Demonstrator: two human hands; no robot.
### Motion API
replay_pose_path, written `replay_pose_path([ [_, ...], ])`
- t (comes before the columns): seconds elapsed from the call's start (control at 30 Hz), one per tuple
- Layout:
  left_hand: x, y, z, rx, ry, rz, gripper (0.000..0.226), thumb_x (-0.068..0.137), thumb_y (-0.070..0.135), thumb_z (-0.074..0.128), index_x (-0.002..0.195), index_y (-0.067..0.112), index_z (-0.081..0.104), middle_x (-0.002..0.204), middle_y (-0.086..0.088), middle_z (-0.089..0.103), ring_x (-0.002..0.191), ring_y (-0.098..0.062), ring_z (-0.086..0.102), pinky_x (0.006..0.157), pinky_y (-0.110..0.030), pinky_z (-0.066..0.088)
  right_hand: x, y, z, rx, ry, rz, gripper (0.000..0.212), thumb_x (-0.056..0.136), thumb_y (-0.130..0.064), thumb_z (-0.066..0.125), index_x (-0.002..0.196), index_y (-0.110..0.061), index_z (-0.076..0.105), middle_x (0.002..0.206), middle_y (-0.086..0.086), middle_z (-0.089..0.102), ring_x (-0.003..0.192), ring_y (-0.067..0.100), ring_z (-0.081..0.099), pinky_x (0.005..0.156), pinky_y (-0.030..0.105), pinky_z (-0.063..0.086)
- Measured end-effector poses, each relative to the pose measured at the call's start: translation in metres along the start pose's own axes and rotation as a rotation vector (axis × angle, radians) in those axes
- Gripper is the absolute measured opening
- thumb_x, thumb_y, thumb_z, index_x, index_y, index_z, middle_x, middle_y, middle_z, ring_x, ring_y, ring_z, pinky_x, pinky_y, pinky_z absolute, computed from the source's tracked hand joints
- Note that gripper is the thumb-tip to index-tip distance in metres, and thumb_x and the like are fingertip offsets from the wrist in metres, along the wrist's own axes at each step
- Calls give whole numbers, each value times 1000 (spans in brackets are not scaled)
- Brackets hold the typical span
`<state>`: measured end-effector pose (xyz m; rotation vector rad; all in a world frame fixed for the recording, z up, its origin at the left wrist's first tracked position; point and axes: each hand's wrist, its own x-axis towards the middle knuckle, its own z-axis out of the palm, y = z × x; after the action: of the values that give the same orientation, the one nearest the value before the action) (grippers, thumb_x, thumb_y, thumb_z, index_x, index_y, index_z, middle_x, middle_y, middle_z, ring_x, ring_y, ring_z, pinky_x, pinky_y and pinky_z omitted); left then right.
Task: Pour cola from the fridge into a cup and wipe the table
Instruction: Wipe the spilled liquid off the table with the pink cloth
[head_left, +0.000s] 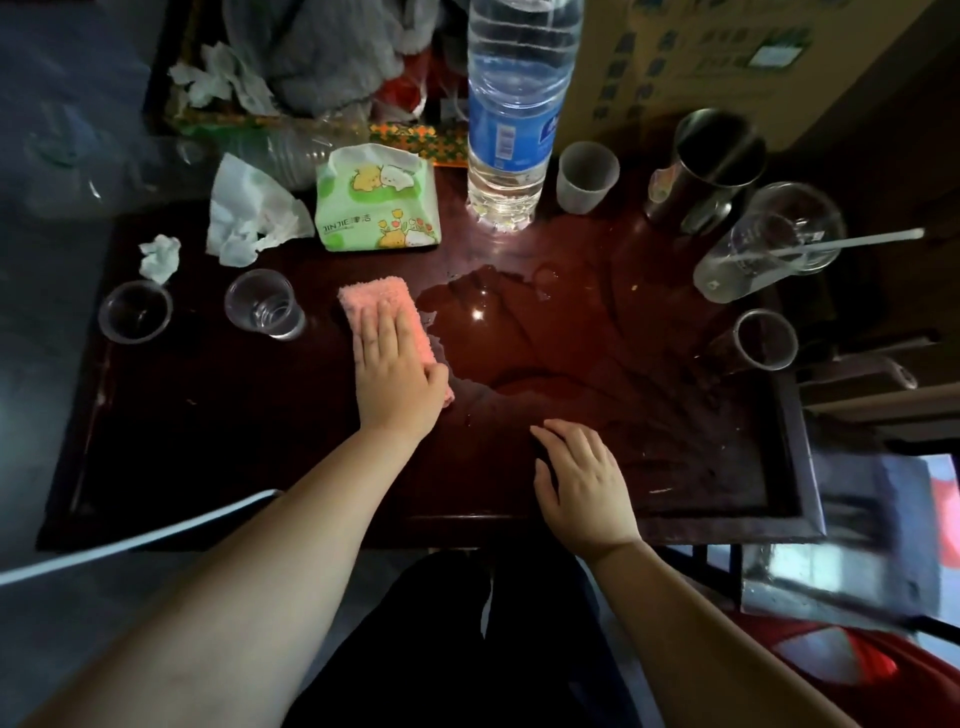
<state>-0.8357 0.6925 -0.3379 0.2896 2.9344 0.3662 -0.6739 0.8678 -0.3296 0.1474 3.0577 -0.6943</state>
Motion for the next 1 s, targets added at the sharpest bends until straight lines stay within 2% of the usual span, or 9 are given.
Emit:
replay_pose_path([
  [0.13,17,0,-3,5,2,89,78,83,24,48,150,3,14,157,-19,11,146,-34,1,119,-41,0,0,1,0,3,11,-6,40,90,-26,45,124,-11,59,123,3,57,116,18,50,94,35,48],
  [0.27,35,-1,-5,25,-32,201,80,78,30,36,150,5,13,158,-16,9,146,-31,0,119,-42,0,1,2,0,10,11,-7,40,89,-26,46,124,-10,59,123,3,57,116,19,50,94,34,48],
  [0.4,50,-1,-4,51,-63,338,77,85,27,45,151,9,11,159,-13,5,146,-29,-4,119,-41,-2,2,3,1,18,11,-8,40,89,-26,47,124,-10,58,124,3,56,115,20,51,94,35,48],
  [0.5,57,3,-5,75,-55,398,75,81,34,31,151,9,15,158,-14,9,146,-30,0,119,-43,1,2,3,2,26,11,-2,40,89,-25,47,124,-10,58,123,3,56,115,20,51,93,36,48],
  [0.93,20,12,5,-9,-61,434,74,78,28,32,149,7,25,156,-14,19,146,-31,9,118,-47,15,2,2,2,26,21,5,39,89,-24,47,123,-9,59,123,4,57,115,21,51,95,35,47],
  [1.0,13,17,9,-3,-51,399,74,79,28,29,149,5,25,156,-15,19,146,-32,10,118,-45,12,3,2,2,24,15,5,39,89,-24,47,123,-9,59,123,5,57,115,21,50,96,36,46],
])
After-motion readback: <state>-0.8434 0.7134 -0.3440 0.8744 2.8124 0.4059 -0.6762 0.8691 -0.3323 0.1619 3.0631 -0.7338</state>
